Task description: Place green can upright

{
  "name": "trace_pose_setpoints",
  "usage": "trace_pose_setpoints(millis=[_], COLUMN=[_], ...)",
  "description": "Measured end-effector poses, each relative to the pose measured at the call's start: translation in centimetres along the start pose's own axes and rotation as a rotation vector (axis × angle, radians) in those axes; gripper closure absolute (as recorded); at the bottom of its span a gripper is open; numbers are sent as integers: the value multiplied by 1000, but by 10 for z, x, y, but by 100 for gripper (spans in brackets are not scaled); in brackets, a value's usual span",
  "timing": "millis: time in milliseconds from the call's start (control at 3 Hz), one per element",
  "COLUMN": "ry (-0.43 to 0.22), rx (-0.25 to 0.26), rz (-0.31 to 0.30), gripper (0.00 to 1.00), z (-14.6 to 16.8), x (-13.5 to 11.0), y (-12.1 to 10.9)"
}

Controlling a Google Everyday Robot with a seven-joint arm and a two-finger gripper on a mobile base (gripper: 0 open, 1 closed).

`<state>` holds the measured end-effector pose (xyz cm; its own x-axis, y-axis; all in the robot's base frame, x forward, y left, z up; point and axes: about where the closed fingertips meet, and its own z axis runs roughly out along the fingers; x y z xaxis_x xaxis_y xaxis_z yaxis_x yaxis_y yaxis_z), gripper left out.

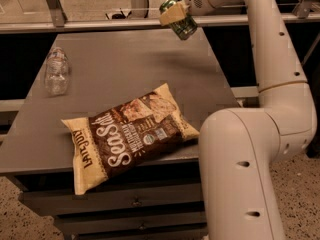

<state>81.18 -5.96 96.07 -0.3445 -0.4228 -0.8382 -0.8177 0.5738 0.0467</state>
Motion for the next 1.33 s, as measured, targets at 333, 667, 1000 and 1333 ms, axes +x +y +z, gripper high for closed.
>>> trace_pose_setpoints(millis=[333, 667, 1000, 1333], ry=[-89, -187, -314, -441], rx=[-42, -94, -142, -165], rz=[25, 45, 39, -7], gripper=[100, 100, 100, 100], z=[-31, -49, -63, -72], x=[7, 16, 23, 25], y=[-5, -9, -13, -13])
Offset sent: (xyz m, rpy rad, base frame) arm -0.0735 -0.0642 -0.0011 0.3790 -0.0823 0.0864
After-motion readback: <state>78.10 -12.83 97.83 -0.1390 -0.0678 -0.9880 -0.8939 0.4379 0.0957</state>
